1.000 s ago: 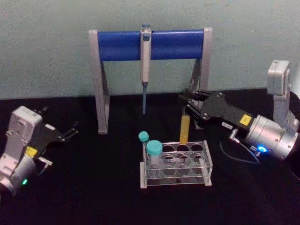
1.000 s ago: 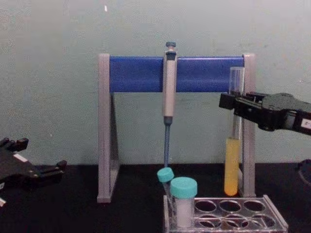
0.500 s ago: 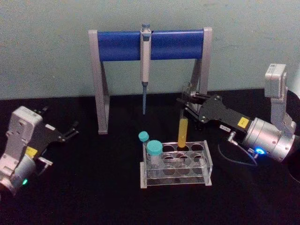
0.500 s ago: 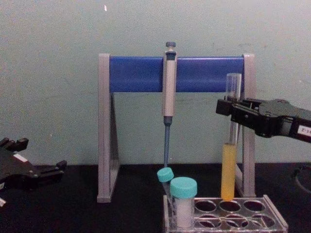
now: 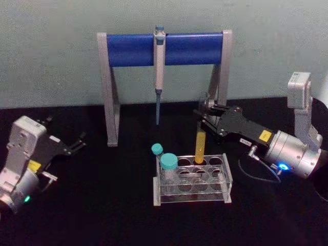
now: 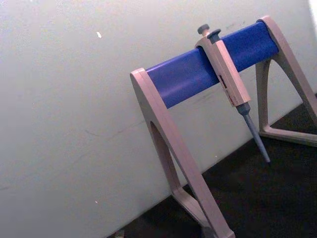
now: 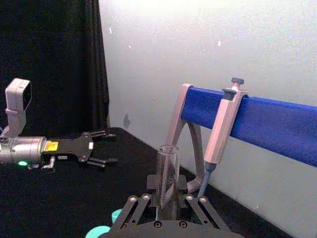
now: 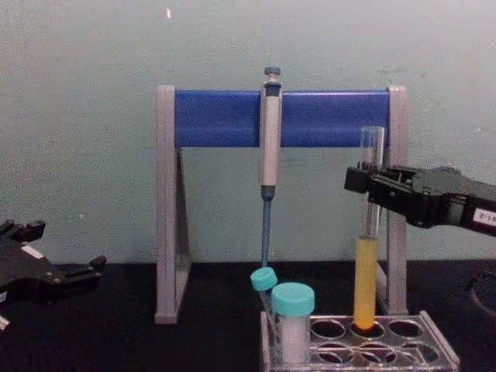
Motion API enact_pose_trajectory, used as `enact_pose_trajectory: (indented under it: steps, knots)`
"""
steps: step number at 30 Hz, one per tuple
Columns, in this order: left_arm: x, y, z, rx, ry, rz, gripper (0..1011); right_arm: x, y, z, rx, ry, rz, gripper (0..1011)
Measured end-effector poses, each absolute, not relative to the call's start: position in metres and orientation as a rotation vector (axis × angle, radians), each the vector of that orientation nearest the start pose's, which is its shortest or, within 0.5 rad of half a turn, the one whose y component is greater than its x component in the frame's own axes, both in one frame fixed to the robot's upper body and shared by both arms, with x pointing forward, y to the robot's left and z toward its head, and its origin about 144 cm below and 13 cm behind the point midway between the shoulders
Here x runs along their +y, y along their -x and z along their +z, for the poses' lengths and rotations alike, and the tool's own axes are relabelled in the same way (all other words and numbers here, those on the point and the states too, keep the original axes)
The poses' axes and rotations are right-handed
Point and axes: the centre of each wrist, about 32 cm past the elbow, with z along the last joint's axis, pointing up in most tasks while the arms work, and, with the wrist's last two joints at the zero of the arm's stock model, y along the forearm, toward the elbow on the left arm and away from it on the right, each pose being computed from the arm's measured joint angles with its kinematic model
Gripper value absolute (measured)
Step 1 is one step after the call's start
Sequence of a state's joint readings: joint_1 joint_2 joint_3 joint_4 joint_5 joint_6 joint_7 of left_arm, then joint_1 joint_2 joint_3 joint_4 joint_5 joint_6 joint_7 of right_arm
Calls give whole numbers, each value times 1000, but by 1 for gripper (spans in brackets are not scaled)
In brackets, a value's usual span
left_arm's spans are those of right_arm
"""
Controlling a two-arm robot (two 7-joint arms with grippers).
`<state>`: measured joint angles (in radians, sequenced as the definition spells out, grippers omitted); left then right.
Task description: Pick up the test tube from the test tube rack, shake it, then place it back into the test tube rack.
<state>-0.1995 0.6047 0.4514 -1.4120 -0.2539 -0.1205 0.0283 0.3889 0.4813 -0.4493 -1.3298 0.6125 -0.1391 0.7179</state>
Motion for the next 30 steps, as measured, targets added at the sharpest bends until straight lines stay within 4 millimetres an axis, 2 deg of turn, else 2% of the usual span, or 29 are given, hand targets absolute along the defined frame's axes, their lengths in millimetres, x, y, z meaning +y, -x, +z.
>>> enact_pose_trajectory:
  steps: [30]
  knots:
    - [310, -489, 1140, -285, -304, 1248, 1001, -278, -550, 1174, -31, -43, -593, 235]
